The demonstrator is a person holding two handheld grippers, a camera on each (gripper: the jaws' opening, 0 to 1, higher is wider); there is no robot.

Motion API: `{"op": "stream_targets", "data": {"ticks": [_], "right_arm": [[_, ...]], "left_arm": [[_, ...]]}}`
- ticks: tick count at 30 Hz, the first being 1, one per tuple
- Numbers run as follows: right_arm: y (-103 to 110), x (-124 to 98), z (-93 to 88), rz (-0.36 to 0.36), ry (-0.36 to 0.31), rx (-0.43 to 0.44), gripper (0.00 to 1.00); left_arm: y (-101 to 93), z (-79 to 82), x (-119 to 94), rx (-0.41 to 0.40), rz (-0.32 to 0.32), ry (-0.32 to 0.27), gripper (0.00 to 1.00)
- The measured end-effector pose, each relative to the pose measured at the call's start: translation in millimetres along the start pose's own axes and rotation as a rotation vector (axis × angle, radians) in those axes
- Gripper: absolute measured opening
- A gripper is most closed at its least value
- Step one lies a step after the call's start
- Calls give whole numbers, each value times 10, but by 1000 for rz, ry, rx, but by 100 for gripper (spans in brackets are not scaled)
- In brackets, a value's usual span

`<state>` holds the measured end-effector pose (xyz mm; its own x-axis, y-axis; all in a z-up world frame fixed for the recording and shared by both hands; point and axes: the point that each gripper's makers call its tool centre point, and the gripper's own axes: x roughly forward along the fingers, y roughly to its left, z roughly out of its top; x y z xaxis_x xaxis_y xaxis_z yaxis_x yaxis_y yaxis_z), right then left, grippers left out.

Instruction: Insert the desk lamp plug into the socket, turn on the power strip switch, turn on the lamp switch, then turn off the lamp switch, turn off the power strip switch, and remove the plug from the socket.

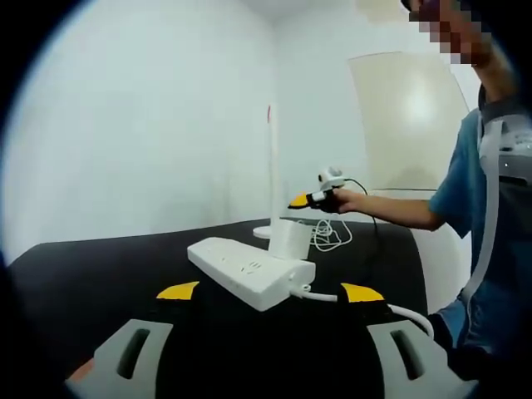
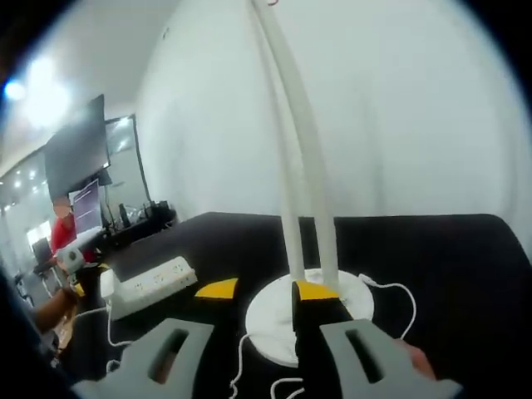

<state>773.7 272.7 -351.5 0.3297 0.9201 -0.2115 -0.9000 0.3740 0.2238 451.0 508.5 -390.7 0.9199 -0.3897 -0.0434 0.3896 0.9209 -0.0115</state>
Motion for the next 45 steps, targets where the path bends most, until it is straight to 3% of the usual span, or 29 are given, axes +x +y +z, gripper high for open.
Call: {"op": "stream_targets", "data": {"ticks": [7, 15, 20, 28, 33, 45], "right_arm": [[-178, 158, -58, -35, 56, -52, 26], [-232, 203, 30, -21, 21, -117, 26], [-177, 222, 26, -14, 18, -123, 26], [-276, 287, 129, 3, -3, -119, 26], [-143, 308, 138, 44, -25, -87, 26], [-130, 368, 178, 82, -35, -84, 23]], "left_arm": [[-1, 11, 0, 2, 3, -4, 62], [13, -1, 11, -1, 8, 6, 62], [19, 8, 7, -3, 14, 2, 62], [21, -7, 9, -3, 14, 13, 61], [32, 1, 4, -6, 18, 8, 61], [29, 7, 5, -9, 24, 4, 61]]}}
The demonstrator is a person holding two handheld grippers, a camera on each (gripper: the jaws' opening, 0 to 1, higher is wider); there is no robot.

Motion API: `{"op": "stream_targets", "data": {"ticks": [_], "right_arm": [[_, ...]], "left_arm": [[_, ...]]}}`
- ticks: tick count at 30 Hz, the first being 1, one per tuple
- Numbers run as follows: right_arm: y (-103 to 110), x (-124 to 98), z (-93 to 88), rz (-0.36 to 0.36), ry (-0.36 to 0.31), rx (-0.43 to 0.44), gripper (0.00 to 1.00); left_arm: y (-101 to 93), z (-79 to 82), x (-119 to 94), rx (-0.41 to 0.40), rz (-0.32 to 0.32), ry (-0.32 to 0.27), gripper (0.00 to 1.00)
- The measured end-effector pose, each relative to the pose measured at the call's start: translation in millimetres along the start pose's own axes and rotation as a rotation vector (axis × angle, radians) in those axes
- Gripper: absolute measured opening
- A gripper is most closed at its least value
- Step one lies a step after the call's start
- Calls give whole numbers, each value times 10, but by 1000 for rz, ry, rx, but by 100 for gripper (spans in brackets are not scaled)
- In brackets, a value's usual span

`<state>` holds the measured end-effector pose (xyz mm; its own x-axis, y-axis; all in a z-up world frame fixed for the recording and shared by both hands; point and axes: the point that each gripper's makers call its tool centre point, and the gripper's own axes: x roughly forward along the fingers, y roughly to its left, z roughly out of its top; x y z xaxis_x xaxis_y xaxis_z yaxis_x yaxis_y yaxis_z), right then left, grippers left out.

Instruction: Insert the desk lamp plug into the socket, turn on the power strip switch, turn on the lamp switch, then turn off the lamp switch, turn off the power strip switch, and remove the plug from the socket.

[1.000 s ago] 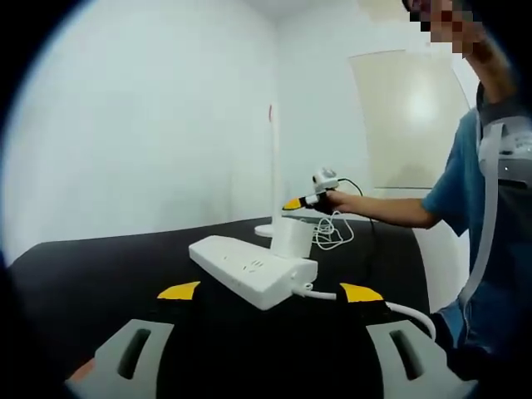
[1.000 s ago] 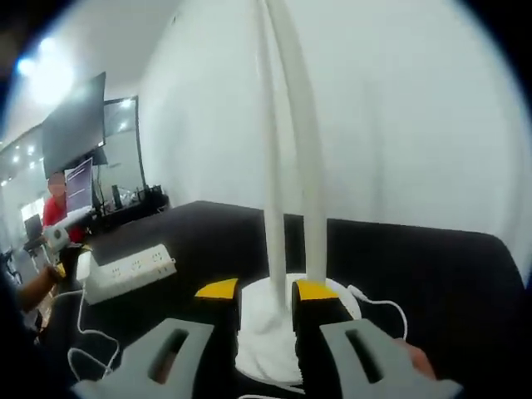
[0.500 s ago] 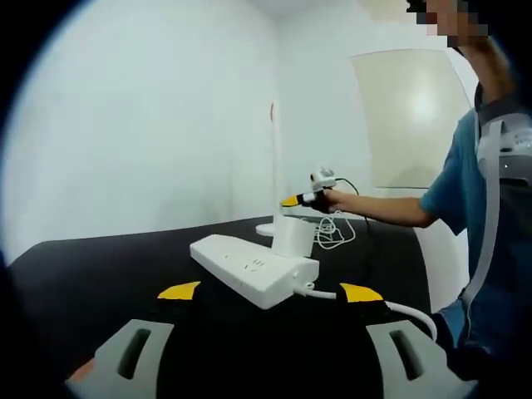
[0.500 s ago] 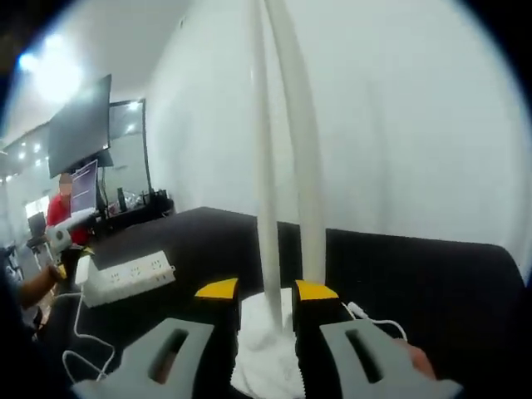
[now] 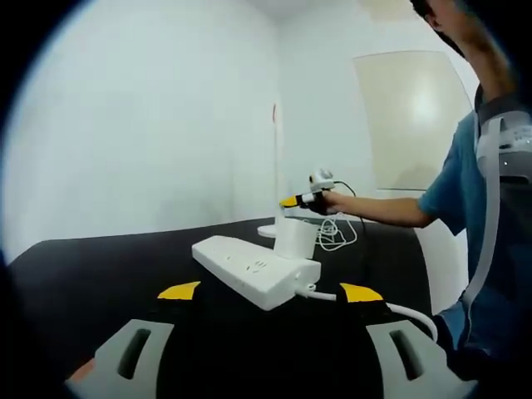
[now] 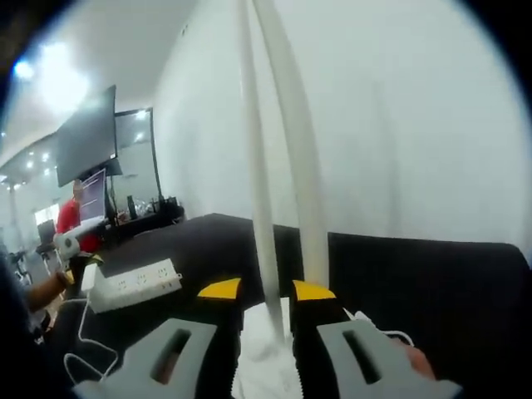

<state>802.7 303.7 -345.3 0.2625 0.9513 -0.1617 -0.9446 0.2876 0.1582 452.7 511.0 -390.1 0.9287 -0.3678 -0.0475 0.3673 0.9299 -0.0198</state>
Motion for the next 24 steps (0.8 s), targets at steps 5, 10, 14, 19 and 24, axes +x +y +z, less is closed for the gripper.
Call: {"op": "stream_targets", "data": {"ticks": [5, 10, 14, 19, 24], "right_arm": [[-12, 20, 37, 13, -14, 13, 21], [37, 28, 39, 19, -19, 17, 19], [4, 42, 49, 19, -15, 18, 17], [-121, 57, 66, 13, -11, 11, 13], [-98, 56, 57, 16, -11, 10, 12]], "left_arm": [[0, -8, -2, 0, 0, 4, 61], [1, -2, -7, -1, 0, 0, 61], [-4, -5, -7, 1, -1, 3, 61], [-1, -4, -9, 2, 1, 3, 61], [14, -4, -9, 2, 0, 3, 61]]}}
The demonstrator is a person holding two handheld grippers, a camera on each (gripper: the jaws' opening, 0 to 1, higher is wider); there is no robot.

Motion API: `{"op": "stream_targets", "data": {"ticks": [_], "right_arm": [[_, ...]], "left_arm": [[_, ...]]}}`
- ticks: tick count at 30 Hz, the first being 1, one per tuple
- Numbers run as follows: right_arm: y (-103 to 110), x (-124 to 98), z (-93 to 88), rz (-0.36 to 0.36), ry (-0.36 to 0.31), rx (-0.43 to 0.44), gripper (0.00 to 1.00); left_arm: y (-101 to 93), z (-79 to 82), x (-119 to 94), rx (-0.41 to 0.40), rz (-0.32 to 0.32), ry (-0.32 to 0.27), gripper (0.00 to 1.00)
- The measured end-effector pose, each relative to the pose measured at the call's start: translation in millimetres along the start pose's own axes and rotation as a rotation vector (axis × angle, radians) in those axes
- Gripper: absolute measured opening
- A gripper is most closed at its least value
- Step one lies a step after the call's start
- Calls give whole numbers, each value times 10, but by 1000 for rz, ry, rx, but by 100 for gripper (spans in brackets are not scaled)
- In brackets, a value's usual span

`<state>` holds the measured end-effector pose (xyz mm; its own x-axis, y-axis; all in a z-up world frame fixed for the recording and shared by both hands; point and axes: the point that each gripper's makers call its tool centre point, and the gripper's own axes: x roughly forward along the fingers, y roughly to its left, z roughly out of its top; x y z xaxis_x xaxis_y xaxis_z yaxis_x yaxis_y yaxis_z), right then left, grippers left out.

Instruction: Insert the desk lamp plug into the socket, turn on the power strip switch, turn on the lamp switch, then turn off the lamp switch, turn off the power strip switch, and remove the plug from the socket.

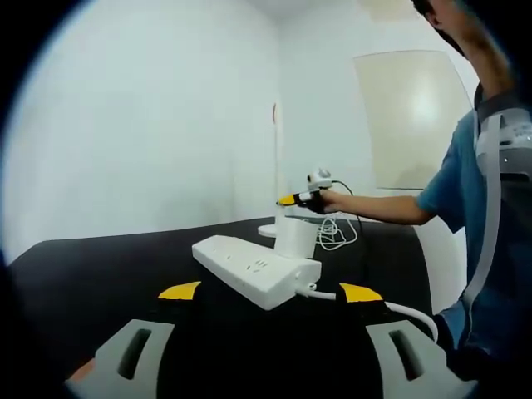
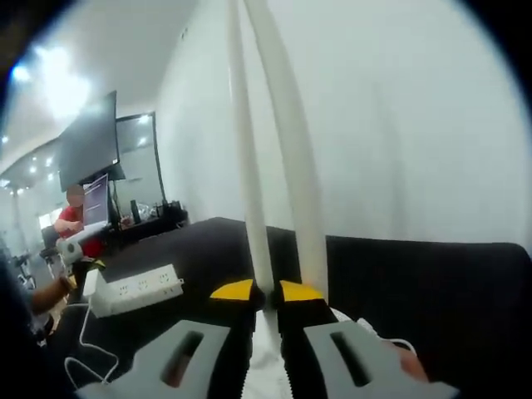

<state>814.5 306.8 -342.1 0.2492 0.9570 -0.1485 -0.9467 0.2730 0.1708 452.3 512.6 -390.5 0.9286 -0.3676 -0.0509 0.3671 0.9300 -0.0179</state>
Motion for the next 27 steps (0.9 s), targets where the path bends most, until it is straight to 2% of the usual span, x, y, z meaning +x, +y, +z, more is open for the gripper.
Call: {"op": "stream_targets", "data": {"ticks": [7, 11, 27], "right_arm": [[49, -8, -8, 10, -6, 14, 12], [-41, -1, 15, 15, -6, 22, 12], [107, -9, -17, 8, 11, 10, 11]], "left_arm": [[5, 0, 4, 0, 0, 1, 61], [16, -1, 6, 1, 2, 1, 61], [6, 5, 7, 1, 5, -1, 60]]}}
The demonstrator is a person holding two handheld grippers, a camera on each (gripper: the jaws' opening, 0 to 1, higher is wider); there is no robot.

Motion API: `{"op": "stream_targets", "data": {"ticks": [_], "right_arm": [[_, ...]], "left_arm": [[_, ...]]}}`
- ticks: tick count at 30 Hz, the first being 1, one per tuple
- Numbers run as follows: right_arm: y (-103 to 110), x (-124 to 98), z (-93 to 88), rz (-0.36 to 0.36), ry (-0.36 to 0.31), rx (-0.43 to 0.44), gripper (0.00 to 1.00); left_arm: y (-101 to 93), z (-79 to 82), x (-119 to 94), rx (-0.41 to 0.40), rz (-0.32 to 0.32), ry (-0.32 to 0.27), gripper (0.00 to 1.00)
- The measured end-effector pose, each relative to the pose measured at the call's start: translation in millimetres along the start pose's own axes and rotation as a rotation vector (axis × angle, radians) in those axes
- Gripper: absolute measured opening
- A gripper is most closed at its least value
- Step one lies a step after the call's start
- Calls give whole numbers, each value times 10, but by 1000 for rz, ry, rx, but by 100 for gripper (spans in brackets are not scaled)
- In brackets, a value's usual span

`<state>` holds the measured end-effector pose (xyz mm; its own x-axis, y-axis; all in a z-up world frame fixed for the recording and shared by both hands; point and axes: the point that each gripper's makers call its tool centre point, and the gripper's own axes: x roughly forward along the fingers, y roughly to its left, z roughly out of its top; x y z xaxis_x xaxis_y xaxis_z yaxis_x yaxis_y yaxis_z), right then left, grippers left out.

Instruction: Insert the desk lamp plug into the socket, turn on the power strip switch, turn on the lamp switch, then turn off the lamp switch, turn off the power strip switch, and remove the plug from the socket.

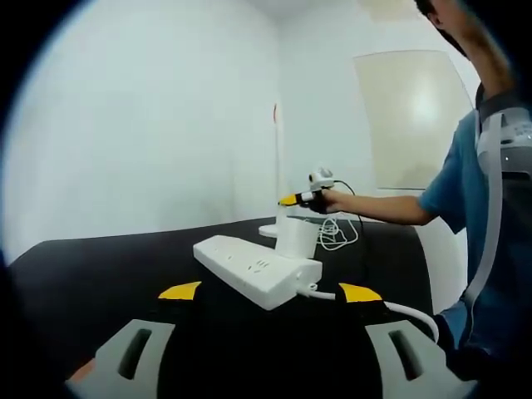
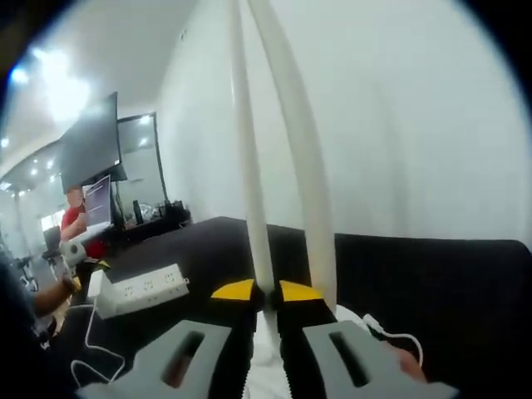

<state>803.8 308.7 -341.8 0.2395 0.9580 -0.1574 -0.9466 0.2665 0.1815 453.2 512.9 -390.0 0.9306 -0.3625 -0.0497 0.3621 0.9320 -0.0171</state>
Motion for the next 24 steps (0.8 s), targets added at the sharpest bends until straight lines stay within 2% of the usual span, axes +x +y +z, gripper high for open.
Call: {"op": "stream_targets", "data": {"ticks": [8, 18, 24], "right_arm": [[-5, -5, 9, 5, 0, 11, 11], [118, -22, -5, 27, 3, 34, 11], [120, -37, 11, 43, 9, 46, 11]], "left_arm": [[3, 2, 1, -1, 0, -2, 60], [12, 11, -1, -5, 0, -7, 60], [22, 2, 2, -9, -2, -2, 60]]}}
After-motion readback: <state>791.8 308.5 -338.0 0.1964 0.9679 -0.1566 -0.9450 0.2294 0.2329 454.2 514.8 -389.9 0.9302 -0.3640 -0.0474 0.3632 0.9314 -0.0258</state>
